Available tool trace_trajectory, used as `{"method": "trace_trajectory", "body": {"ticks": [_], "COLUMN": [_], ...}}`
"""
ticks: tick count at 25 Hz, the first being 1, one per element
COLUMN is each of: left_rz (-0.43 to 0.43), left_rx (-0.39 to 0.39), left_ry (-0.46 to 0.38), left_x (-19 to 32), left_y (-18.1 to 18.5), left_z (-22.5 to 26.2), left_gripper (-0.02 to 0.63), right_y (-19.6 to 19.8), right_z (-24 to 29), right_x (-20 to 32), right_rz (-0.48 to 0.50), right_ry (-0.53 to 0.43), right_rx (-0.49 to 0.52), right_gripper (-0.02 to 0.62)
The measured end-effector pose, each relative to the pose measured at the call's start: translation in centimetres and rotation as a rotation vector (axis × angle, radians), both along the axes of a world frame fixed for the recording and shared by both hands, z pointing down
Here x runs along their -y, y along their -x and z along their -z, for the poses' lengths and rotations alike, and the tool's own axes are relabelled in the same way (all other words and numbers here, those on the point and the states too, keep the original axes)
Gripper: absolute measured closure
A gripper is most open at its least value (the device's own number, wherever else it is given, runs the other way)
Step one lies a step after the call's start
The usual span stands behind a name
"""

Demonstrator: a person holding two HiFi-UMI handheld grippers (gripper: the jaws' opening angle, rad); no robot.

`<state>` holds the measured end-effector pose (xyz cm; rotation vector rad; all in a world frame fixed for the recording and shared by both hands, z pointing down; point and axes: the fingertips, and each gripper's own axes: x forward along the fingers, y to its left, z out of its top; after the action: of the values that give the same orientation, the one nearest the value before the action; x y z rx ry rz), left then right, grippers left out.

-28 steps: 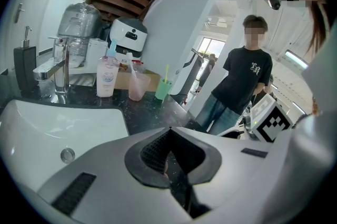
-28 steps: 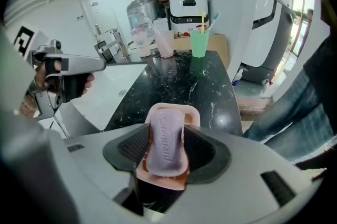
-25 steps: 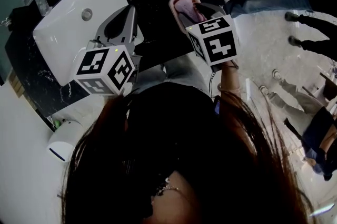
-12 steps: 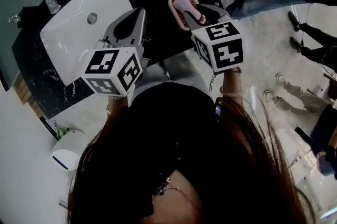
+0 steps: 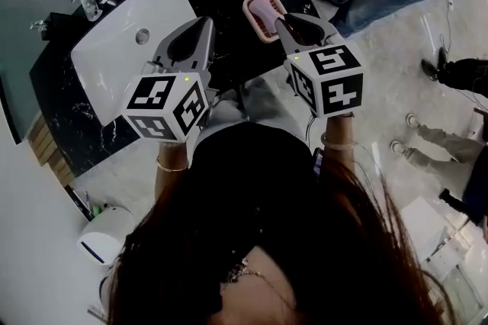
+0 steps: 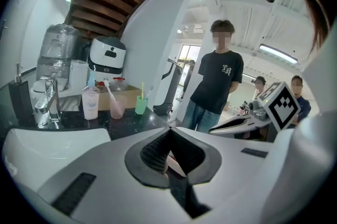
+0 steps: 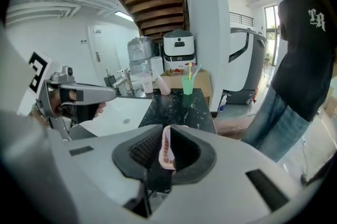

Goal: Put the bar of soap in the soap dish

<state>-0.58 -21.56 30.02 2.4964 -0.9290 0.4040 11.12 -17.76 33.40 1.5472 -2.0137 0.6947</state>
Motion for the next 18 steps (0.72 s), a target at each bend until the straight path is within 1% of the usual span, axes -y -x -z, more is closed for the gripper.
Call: {"method": "trace_trajectory", "body": {"ticks": [5, 11, 15, 18], "left_rz": [-0.013, -0.04, -0.047, -0.048], "left_rx": [-0.007, -0.006, -0.013, -0.017], "left_ry": [-0.038, -0.061, -0.077, -0.089], "left_x": [-1.2, -2.7, -3.2, -3.4], "left_y": [0.4, 0.7, 1.1, 1.3], "left_z": [1.6, 2.8, 3.6, 4.1], "left_gripper": [0.614, 0.614, 0.614, 0.614], "right_y": [0.5, 1.2, 1.5, 1.8], "right_z": [2.6, 5.4, 6.3, 6.5], "right_x": [-1.4, -2.7, -3.3, -3.6], "right_rz": [-0.013, -0.028, -0.037, -0.04], "right_ry": [-0.07, -0.144, -0.171, -0.177], "right_rx": [-0.008, 0.001, 0.005, 0.007], "right_gripper": [0.556, 0.566, 0.584, 0.584]}}
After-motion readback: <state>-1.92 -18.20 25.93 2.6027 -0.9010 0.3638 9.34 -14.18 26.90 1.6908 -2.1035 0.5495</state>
